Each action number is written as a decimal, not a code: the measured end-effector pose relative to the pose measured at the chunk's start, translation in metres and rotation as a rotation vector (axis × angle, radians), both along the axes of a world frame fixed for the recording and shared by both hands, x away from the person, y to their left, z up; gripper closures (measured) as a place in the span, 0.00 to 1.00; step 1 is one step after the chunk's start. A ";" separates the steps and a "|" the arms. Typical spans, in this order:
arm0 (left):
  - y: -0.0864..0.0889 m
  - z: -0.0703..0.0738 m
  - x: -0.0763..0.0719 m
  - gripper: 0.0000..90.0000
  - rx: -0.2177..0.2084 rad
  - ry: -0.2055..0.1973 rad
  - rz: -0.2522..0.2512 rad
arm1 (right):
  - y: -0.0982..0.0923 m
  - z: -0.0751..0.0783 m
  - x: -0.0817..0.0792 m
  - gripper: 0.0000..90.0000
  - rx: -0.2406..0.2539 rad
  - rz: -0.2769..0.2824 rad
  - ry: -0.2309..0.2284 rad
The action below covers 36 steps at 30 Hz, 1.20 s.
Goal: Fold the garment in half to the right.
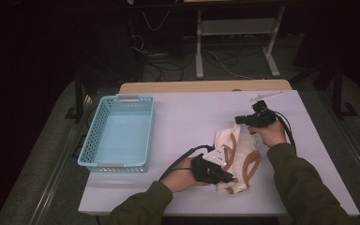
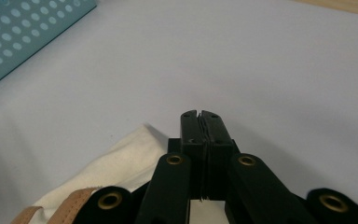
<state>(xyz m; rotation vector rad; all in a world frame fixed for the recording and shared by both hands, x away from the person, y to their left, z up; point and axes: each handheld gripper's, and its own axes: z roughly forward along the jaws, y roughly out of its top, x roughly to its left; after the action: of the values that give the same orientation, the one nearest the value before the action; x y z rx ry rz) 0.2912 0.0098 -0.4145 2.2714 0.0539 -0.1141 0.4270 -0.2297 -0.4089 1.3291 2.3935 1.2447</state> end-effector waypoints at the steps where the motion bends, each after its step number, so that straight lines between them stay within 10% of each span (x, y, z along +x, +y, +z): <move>1: -0.001 -0.001 0.000 0.96 0.000 0.005 0.000 | -0.001 -0.001 0.000 0.98 -0.002 -0.003 -0.002; 36: -0.024 -0.022 0.001 0.96 0.045 0.067 -0.016 | -0.031 -0.031 -0.014 0.96 -0.019 -0.047 0.020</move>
<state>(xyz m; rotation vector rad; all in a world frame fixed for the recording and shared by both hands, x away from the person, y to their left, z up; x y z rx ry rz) 0.2924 -0.0140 -0.4368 2.3130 0.0742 -0.1986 0.4134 -0.2609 -0.4396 1.3901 2.3674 1.1993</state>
